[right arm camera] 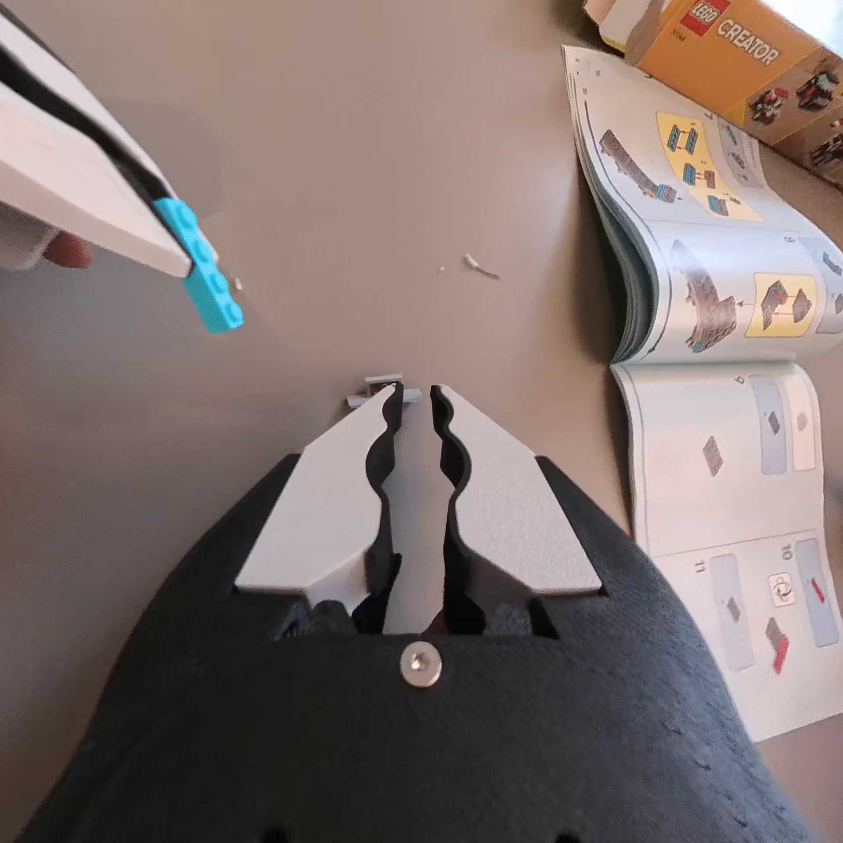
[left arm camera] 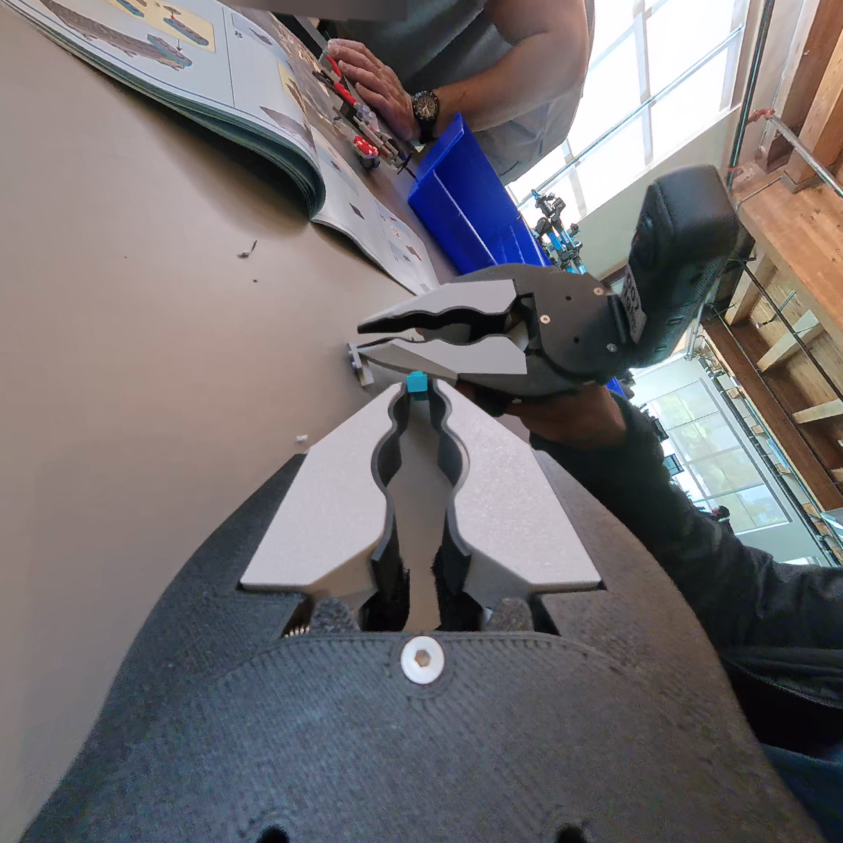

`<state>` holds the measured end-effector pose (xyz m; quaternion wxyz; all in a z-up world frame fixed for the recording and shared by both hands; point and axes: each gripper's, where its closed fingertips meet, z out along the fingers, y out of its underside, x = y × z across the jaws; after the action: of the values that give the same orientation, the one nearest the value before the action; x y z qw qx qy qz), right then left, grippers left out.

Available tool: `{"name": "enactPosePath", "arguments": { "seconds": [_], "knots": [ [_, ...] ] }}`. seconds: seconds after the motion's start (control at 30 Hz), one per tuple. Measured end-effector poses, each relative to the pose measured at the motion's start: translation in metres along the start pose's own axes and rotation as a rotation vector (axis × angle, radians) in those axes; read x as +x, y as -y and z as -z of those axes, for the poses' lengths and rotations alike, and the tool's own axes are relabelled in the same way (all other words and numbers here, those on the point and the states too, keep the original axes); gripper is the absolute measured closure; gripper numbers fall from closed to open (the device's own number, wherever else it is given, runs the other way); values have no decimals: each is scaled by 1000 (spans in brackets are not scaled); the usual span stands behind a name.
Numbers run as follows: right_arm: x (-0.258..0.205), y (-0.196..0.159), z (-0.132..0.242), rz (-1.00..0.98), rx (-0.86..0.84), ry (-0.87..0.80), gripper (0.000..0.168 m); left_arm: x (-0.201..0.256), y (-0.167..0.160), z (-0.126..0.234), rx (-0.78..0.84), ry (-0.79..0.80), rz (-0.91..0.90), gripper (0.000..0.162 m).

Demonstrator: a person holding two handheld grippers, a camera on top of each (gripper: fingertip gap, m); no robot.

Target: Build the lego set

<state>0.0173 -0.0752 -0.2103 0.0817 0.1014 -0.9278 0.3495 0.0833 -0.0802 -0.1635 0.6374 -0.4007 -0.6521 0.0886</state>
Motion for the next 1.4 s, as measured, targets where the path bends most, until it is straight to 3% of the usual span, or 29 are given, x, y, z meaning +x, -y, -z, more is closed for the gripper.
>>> {"name": "enactPosePath", "arguments": {
  "seconds": [0.23,0.57,0.93,1.4],
  "knots": [
    [-18,-11,16,-152,11,44,155,0,-1,-1,-8,-6,6,154],
    [-20,-5,17,-12,47,138,147,7,-9,-4,-38,-29,11,155],
    [-28,-17,30,-86,57,-24,148,9,-13,-6,-60,-27,13,154],
    [-28,-14,24,98,67,86,144,14,-26,-11,-119,-8,-14,155]
  ]
}}
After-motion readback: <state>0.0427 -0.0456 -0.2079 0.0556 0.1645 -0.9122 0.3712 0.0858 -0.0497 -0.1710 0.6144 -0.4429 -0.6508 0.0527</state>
